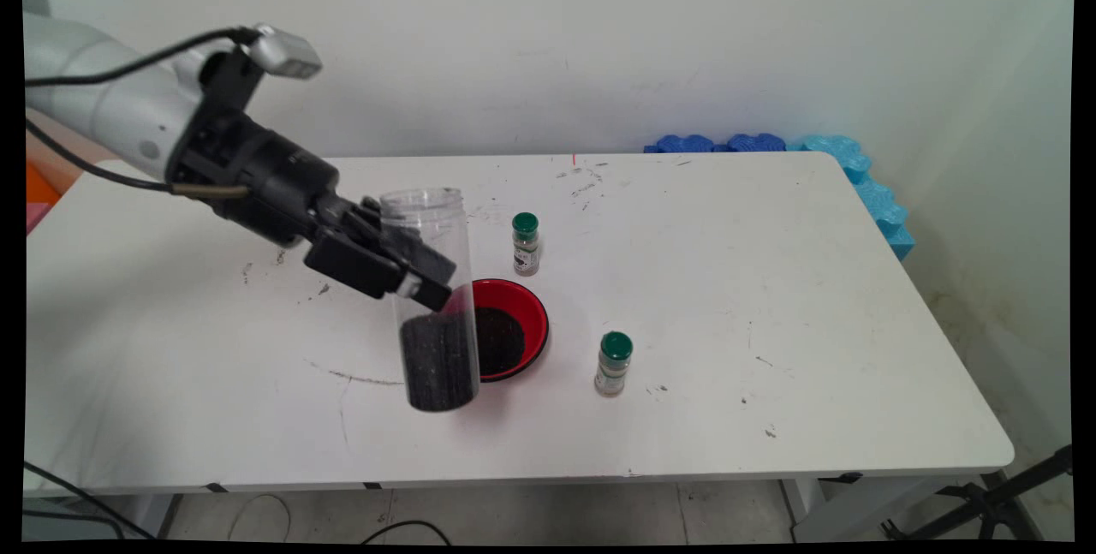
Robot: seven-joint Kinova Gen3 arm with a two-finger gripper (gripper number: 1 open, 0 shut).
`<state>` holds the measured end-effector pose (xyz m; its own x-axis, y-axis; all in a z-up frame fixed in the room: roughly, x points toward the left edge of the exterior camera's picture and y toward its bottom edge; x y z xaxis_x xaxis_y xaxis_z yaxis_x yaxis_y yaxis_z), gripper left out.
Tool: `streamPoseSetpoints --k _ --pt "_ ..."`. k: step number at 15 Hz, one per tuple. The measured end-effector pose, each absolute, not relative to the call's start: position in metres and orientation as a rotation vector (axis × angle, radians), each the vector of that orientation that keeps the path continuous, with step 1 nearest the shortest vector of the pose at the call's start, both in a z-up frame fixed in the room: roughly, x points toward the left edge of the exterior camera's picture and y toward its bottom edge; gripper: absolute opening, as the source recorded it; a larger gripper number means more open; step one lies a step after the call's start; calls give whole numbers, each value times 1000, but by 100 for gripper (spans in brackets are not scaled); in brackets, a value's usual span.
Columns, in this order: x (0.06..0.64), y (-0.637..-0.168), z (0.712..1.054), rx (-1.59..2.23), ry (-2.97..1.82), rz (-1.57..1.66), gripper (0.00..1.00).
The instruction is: Pour the black seasoning powder in the red bowl
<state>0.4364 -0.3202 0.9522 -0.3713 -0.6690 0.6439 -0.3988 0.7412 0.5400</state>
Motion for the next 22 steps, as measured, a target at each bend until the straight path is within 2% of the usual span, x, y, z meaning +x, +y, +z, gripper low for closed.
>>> streamPoseSetpoints --k 13,22 --pt "424 -330 896 1169 -1870 -658 0" --pt "411 -361 870 1315 -1722 -876 0"
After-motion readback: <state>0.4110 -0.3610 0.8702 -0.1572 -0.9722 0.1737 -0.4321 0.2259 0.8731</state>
